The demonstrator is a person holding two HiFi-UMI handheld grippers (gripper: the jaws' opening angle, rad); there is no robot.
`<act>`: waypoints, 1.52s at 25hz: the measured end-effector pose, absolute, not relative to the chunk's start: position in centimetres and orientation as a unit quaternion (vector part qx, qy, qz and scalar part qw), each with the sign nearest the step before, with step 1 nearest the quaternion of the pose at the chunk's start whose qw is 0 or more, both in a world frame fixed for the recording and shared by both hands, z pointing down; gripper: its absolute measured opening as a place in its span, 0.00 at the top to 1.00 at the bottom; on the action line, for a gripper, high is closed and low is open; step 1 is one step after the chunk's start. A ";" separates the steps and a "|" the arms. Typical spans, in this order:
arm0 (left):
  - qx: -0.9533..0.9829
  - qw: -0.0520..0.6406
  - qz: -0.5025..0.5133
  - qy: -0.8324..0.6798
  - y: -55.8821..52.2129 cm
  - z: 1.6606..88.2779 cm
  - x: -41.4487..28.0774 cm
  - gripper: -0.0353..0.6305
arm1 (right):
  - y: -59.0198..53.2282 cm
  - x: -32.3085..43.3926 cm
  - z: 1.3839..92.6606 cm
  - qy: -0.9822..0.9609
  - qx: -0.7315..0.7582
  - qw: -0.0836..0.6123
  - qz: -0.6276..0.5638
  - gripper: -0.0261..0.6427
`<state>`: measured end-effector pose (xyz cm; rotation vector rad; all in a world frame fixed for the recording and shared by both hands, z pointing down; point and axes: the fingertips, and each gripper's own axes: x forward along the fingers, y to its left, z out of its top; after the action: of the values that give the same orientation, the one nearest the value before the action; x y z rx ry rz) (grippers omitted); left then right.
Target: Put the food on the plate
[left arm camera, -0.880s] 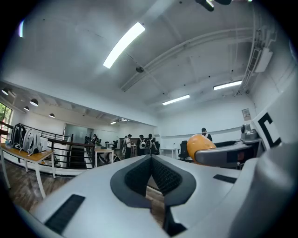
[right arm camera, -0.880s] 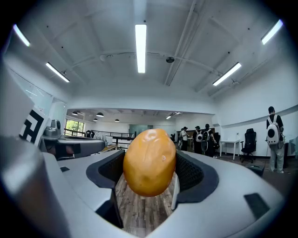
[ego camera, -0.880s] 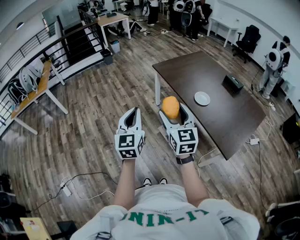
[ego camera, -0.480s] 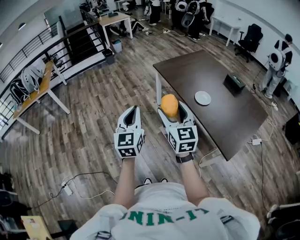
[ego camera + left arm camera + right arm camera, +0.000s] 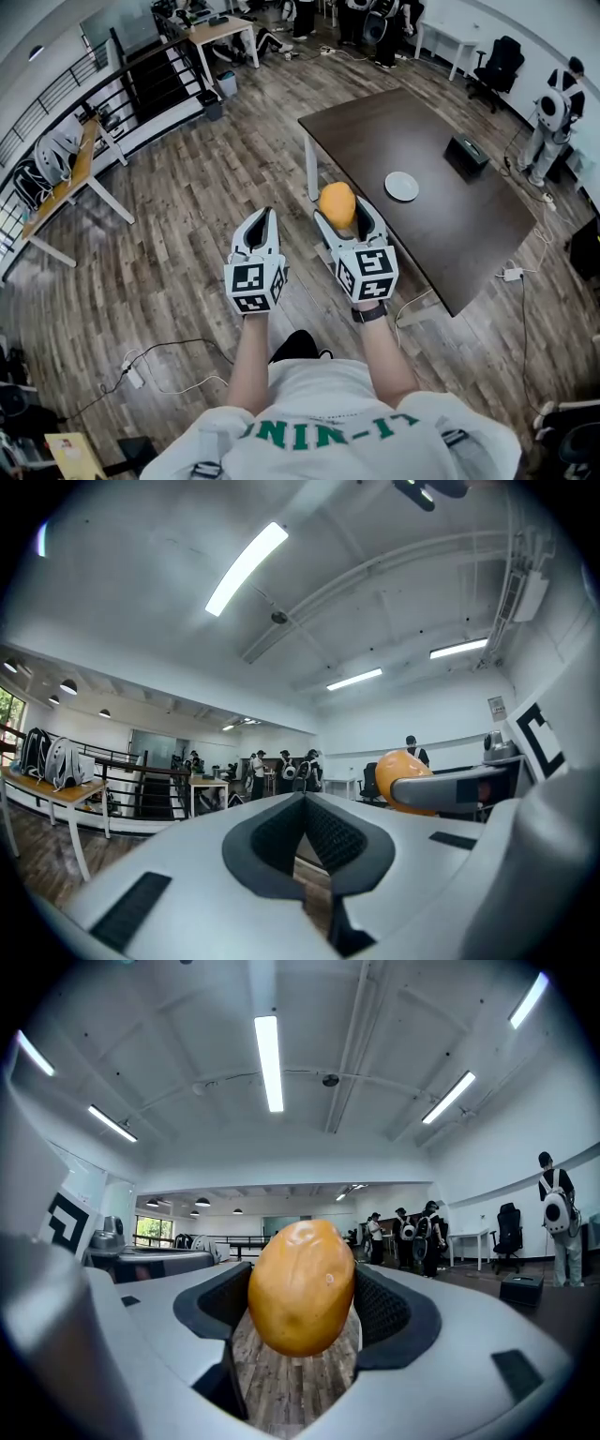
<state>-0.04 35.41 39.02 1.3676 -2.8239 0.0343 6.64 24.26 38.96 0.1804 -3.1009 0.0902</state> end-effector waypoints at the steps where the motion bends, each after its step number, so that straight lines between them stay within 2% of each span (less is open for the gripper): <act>1: 0.437 0.002 0.010 -0.899 35.0 39.1 -0.3 0.93 | 24.0 6.5 39.1 -0.998 0.058 0.015 0.033 0.43; 11: 0.458 0.001 0.002 -0.889 28.4 40.8 -5.9 0.93 | 18.3 1.6 41.4 -0.996 0.056 0.014 0.067 0.43; 30: 0.521 -0.024 -0.006 -0.853 10.4 37.4 -28.2 0.93 | 2.8 -20.4 38.4 -0.994 0.099 -0.008 0.049 0.43; 38: 0.550 -0.020 -0.005 -0.835 5.0 38.3 -35.0 0.93 | -1.9 -27.1 39.4 -0.990 0.124 -0.008 0.060 0.43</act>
<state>-34.96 5.01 38.33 1.7505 -2.6566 -0.0156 -27.10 -1.92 39.37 0.3930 -3.1270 0.1882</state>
